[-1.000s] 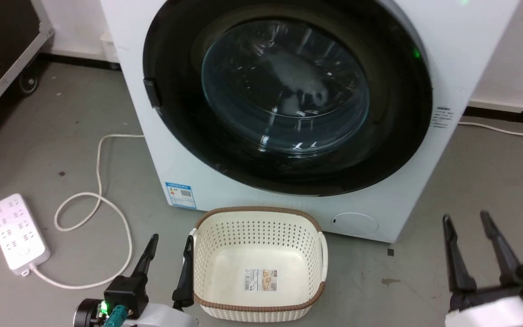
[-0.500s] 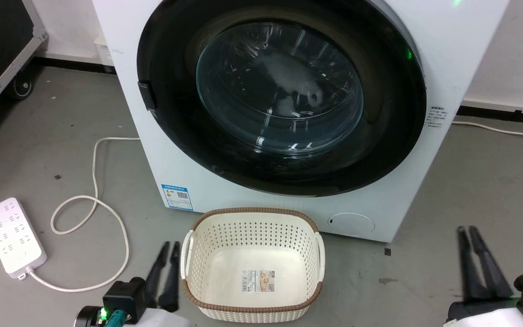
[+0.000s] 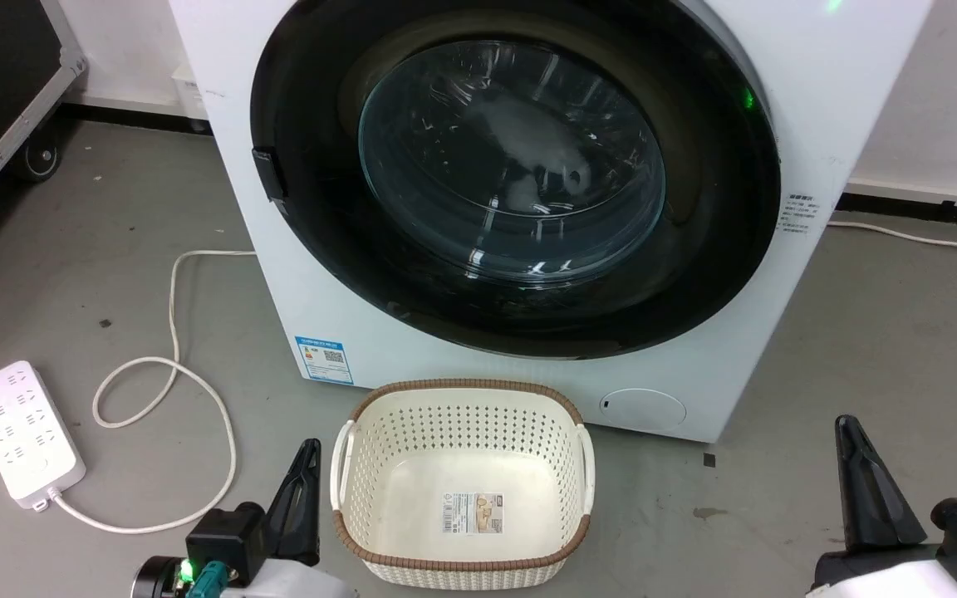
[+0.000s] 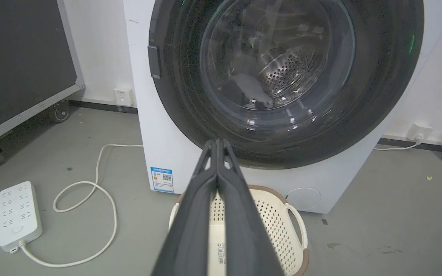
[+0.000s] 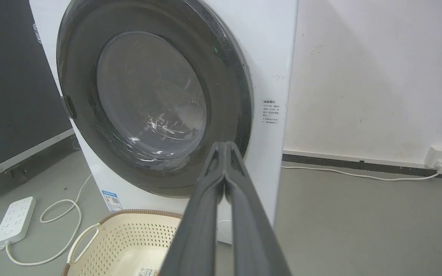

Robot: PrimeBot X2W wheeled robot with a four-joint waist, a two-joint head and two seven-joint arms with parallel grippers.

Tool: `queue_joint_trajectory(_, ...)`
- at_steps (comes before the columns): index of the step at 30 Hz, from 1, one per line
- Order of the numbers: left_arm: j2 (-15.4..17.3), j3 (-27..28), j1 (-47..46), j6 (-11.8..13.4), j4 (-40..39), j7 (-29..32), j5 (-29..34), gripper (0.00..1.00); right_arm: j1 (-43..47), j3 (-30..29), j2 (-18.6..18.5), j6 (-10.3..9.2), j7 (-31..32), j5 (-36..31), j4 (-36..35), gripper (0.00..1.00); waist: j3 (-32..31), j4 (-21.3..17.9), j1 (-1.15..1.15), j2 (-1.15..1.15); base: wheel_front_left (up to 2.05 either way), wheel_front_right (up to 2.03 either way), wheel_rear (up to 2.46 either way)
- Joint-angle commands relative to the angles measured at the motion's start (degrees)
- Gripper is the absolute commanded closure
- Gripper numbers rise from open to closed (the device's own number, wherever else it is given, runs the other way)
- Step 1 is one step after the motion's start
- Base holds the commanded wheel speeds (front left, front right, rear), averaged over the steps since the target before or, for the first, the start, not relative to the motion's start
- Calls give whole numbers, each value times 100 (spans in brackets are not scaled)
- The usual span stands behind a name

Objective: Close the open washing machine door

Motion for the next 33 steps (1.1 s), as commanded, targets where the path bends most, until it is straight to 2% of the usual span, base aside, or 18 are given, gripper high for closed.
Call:
queue_joint_trajectory(1, 2, 20, -2, 24, -38, 32, 47, 100, -48, 19, 4, -1, 28, -44, 4, 100, 0, 1, 0, 0, 0, 0, 0)
queue_joint_trajectory(33, 1, 165, -5, 98, -327, 430, 284, 100, -170, 151, 15, -2, 428, -233, 17, 100, 15, 16, 0, 0, 0, 0, 0)
